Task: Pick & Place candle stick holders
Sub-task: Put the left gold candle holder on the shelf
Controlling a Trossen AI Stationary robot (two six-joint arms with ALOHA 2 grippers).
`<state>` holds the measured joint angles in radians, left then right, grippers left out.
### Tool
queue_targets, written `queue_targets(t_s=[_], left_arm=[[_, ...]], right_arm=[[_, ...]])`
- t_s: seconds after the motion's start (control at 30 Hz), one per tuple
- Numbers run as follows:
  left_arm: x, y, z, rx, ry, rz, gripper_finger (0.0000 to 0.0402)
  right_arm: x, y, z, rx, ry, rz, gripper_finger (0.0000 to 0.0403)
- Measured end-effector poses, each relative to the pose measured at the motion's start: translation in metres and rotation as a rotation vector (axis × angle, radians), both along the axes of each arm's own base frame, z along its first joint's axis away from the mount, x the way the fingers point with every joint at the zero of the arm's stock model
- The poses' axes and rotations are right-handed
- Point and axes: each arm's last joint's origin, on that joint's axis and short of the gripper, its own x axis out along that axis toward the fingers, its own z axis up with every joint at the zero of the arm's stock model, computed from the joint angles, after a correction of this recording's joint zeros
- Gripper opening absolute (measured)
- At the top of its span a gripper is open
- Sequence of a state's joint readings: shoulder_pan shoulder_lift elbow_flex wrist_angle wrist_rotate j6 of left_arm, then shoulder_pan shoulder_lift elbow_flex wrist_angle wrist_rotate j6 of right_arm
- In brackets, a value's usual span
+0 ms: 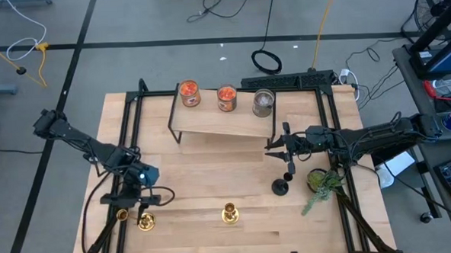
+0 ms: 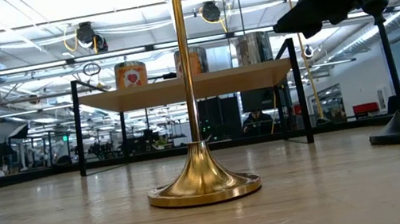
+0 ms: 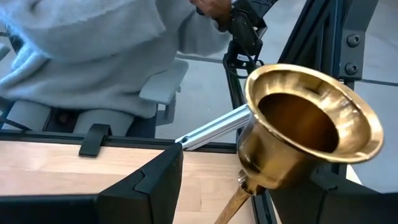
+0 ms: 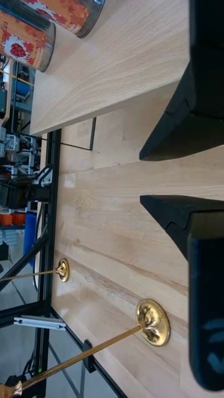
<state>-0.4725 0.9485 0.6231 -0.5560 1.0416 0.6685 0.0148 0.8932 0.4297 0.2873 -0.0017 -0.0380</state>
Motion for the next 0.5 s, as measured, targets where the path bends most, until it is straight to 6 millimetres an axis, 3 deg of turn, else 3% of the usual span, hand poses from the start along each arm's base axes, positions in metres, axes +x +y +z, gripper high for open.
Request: queue_targets(t_s=[0.5], left_arm=[[0.0011, -0.0021, 0.0021, -0.002, 0.133, 0.056, 0.0218]], right_arm=[[0.0, 0.0, 0.0, 0.0, 0.0, 0.0, 0.0095]])
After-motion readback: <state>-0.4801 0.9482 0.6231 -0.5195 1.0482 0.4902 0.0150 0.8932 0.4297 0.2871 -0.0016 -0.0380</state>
